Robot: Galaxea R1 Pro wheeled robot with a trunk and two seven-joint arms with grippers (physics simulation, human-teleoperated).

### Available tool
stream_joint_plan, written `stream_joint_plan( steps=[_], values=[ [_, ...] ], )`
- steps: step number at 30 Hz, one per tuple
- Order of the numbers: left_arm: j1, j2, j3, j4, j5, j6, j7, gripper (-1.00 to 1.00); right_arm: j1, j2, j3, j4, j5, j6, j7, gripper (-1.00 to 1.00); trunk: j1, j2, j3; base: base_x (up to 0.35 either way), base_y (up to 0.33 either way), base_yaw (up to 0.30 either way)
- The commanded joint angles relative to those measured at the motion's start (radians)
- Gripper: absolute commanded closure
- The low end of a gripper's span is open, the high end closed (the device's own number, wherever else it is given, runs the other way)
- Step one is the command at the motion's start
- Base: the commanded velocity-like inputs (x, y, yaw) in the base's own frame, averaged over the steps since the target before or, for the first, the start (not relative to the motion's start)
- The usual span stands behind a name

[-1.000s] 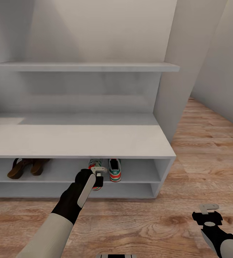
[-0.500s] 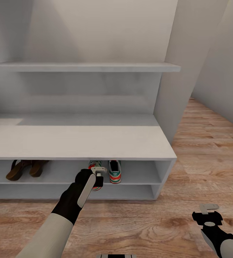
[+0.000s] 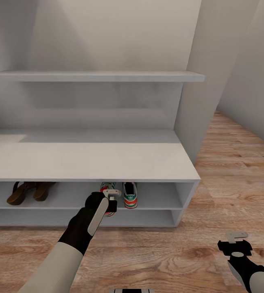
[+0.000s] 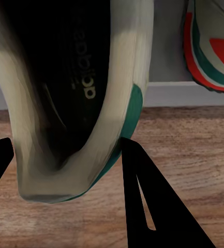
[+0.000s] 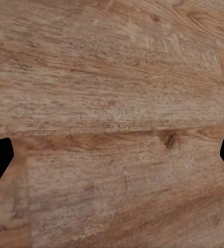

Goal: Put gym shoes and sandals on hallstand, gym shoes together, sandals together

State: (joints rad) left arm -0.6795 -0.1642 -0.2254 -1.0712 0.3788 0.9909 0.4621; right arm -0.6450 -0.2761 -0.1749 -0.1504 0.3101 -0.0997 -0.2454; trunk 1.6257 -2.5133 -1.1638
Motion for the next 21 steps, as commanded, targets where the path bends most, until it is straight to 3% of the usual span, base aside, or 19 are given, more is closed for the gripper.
stream_joint_plan(
  steps=[1, 21],
  values=[
    [0.0, 0.0, 0.0, 0.0, -0.003, 0.001, -0.002, 1.0, 0.0, 0.0, 0.0, 0.0, 0.0, 0.0, 0.0, -1.0, 0.0, 0.0, 0.0, 0.0, 0.0, 0.0],
    [0.0, 0.0, 0.001, 0.0, -0.003, 0.0, -0.002, 1.0, 0.0, 0.0, 0.0, 0.0, 0.0, 0.0, 0.0, -1.0, 0.0, 0.0, 0.0, 0.003, 0.0, 0.0]
  ],
)
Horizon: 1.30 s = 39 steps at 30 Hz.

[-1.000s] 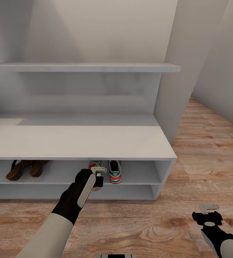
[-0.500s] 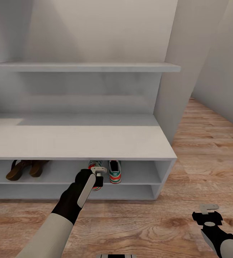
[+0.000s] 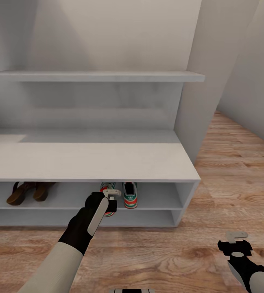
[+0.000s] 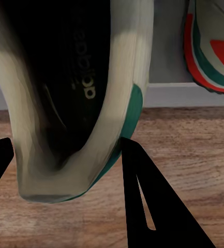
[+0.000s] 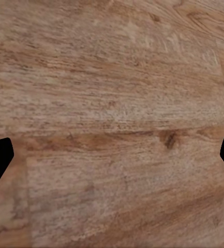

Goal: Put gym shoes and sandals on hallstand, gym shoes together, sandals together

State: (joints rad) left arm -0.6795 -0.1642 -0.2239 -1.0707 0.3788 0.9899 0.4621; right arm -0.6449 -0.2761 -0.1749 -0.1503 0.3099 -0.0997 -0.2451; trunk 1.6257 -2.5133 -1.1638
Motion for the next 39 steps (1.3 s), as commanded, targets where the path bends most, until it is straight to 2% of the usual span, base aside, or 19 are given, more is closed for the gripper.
stream_joint_plan(
  steps=[1, 39],
  values=[
    [0.0, 0.0, 0.0, 0.0, -0.003, 0.001, -0.002, 1.0, 0.0, 0.0, 0.0, 0.0, 0.0, 0.0, 0.0, -1.0, 0.0, 0.0, 0.0, 0.057, 0.0, 0.0],
    [0.0, 0.004, 0.0, 0.004, -0.003, 0.001, -0.002, 1.0, 0.0, 0.0, 0.0, 0.0, 0.0, 0.0, 0.0, -1.0, 0.0, 0.0, 0.0, 0.025, 0.0, 0.0]
  ],
)
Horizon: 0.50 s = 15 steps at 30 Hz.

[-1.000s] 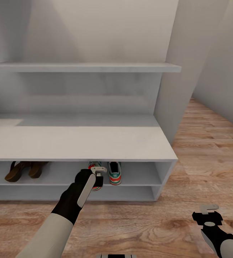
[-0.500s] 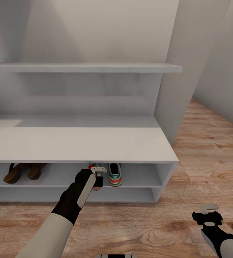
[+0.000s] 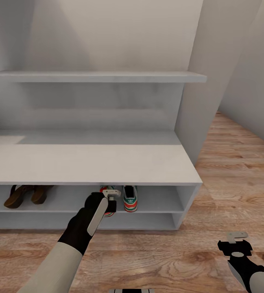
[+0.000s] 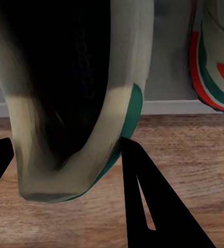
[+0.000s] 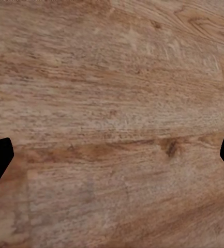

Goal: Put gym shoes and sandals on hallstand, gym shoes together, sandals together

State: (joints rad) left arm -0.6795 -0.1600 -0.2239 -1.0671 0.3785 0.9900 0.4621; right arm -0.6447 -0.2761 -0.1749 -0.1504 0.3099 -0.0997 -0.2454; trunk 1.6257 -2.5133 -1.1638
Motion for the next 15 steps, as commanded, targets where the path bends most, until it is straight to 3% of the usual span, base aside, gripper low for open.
stream_joint_plan(
  steps=[1, 15],
  values=[
    [0.0, 0.0, 0.0, 0.0, -0.003, 0.001, -0.002, 1.0, 0.0, 0.0, 0.0, 0.0, 0.0, 0.0, 0.0, -1.0, 0.0, 0.0, 0.0, 0.0, 0.0, 0.0],
    [0.0, 0.002, 0.0, 0.044, -0.003, 0.001, -0.002, 1.0, 0.0, 0.0, 0.0, 0.0, 0.0, 0.0, 0.001, -1.0, 0.0, 0.0, 0.0, 0.0, 0.0, 0.0]
  ],
)
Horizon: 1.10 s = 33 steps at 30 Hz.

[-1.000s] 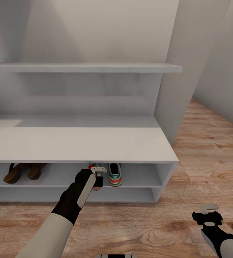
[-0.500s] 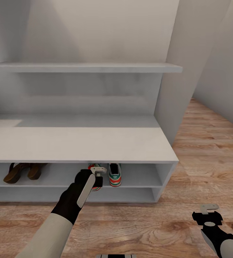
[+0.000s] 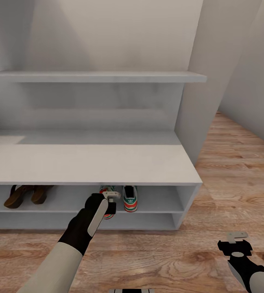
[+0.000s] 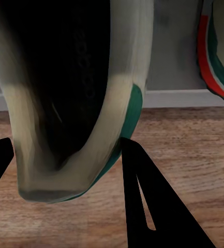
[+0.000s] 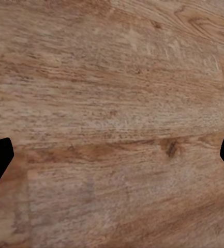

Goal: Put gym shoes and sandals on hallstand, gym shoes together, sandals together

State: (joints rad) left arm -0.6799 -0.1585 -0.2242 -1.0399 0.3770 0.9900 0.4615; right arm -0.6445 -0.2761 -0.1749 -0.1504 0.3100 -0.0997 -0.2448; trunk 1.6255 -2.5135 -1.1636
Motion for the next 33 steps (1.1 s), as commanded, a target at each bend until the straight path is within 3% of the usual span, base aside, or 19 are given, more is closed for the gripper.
stream_joint_plan(
  steps=[1, 33],
  values=[
    [0.0, 0.0, 0.0, 0.017, -0.001, 0.001, -0.001, 1.0, 0.0, 0.0, 0.0, 0.0, 0.0, 0.0, 0.0, -1.0, 0.0, 0.0, 0.0, 0.0, 0.0, 0.0],
    [0.0, 0.0, 0.0, 0.016, -0.001, 0.001, -0.001, 1.0, 0.0, 0.0, 0.0, 0.0, 0.0, 0.0, 0.0, -1.0, 0.0, 0.0, 0.0, 0.031, 0.0, 0.0]
  ],
)
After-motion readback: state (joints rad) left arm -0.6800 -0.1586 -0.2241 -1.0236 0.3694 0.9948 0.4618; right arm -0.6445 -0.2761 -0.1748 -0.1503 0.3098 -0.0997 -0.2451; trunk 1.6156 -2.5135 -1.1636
